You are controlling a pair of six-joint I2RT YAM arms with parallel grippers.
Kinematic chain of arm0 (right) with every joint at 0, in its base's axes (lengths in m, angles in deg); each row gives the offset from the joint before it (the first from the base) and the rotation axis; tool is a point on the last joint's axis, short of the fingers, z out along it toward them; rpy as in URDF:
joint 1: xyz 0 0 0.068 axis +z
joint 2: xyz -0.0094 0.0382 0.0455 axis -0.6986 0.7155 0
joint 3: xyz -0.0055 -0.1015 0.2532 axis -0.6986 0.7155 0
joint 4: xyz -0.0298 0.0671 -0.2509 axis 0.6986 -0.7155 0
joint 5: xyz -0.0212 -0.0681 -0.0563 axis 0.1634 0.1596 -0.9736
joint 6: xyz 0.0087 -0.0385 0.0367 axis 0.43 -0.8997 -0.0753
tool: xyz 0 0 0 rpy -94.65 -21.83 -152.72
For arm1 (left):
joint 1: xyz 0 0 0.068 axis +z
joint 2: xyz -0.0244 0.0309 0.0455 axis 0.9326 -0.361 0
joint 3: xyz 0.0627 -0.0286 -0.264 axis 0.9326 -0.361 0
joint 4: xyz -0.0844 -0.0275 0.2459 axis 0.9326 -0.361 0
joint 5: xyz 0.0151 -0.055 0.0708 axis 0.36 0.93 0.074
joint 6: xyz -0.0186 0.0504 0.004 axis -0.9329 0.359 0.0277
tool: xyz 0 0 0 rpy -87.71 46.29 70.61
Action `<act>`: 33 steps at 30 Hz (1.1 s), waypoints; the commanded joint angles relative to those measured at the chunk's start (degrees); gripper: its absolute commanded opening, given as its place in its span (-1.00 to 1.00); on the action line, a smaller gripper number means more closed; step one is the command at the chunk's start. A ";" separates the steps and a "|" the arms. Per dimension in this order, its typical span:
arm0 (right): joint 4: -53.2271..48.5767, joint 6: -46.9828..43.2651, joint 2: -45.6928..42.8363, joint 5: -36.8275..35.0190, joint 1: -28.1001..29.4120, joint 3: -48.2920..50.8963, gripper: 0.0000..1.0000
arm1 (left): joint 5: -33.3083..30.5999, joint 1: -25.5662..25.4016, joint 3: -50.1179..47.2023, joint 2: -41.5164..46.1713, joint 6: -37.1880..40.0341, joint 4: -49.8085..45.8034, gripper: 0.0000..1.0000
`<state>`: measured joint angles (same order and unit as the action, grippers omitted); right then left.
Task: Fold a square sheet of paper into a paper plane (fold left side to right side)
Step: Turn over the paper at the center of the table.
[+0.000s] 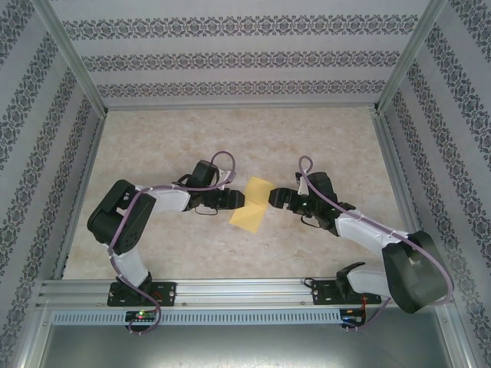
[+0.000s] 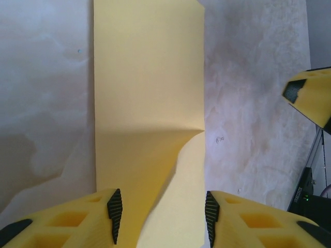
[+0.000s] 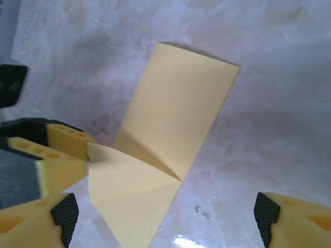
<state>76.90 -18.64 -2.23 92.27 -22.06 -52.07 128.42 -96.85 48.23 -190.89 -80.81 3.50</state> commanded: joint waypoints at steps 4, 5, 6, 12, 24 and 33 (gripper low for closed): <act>1.19 0.02 0.10 4.37 -0.14 -0.11 0.95 | 1.86 0.70 1.17 -0.41 1.21 3.44 -0.47; 1.51 0.14 0.67 5.09 -0.20 -0.28 0.95 | 1.53 0.72 1.06 -0.08 1.37 3.31 -0.59; 2.04 0.36 1.42 5.93 -0.05 -0.45 0.95 | 0.87 0.76 0.74 0.47 1.63 3.01 -0.71; 6.14 3.28 6.62 9.34 2.10 -2.18 0.95 | -3.64 0.83 -1.90 5.26 2.75 1.05 -0.93; 15.19 10.67 20.90 11.84 6.96 -8.17 0.40 | -4.76 1.02 -2.63 7.19 3.02 -0.11 -0.86; 16.76 11.73 23.85 11.69 7.27 -9.61 -0.44 | -5.98 1.83 -3.05 9.05 2.68 -1.51 -0.32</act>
<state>92.60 -6.14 22.21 104.21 -15.54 -60.18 123.65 -96.39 45.95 -184.40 -79.00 3.70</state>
